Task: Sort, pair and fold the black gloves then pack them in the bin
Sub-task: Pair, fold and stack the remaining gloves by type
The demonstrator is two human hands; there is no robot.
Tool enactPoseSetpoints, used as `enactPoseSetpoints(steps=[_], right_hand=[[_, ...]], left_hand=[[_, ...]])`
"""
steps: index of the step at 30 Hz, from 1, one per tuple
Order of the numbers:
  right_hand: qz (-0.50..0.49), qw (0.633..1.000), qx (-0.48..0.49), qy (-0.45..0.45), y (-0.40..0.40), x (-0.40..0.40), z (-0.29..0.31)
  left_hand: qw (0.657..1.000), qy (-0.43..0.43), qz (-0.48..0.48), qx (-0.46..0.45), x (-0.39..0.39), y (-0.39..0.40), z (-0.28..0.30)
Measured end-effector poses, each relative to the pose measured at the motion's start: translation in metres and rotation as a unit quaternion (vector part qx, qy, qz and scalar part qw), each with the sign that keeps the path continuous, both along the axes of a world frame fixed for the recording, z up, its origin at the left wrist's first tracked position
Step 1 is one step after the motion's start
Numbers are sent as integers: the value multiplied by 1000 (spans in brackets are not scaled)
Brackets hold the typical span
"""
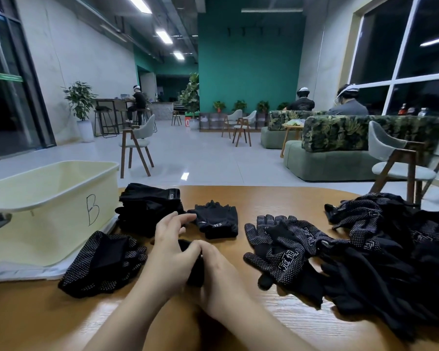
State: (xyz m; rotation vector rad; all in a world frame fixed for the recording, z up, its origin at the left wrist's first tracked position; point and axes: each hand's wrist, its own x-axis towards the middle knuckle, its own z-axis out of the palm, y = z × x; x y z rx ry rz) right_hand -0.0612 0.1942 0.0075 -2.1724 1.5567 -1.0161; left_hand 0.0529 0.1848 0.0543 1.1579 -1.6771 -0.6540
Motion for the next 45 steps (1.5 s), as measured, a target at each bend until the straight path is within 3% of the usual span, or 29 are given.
enactPoseSetpoints(steps=[2, 4, 9, 12, 15, 18, 21, 23, 25, 28, 30, 34, 37, 41, 45], right_hand=[[-23, 999, 1, -25, -2, -7, 3], [-27, 998, -4, -63, -4, -17, 10], [25, 993, -36, -112, -24, -40, 34], [57, 986, 16, -155, -45, -51, 49], [62, 982, 29, -177, -68, -54, 60], [47, 979, 24, -197, -91, -51, 68], [14, 976, 42, -213, -115, -41, 77], [-11, 973, 65, -222, -135, -29, 80], [-28, 966, 99, -235, -159, -13, 80], [-18, 941, 189, -281, -187, 13, 81], [-4, 905, 252, -344, -202, 26, 83], [-3, 866, 298, -402, -222, 43, 82], [-24, 868, 308, -389, -230, 53, 74], [-39, 888, 310, -337, -233, 51, 67], [-70, 943, 229, -230, -235, 56, 56]], left_hand=[[997, 35, -54, 31, 5, -3, 4], [995, -3, -95, 21, 15, -10, 7], [945, -321, -56, 0, 35, -43, 13], [914, -404, 8, -22, 45, -67, 18], [946, -322, -41, 15, 61, -87, 27], [987, -133, -66, 67, 70, -103, 39], [990, 41, -27, 133, 72, -124, 51], [985, 95, 14, 140, 72, -139, 63], [988, 90, 70, 108, 71, -156, 72], [988, 22, 141, 58, 80, -182, 79], [982, -52, 177, 47, 93, -202, 80], [953, -165, 248, 63, 110, -228, 78], [939, -224, 253, 57, 110, -237, 70], [901, -378, 210, -33, 98, -234, 57], [838, -536, 97, 26, 92, -230, 39]])
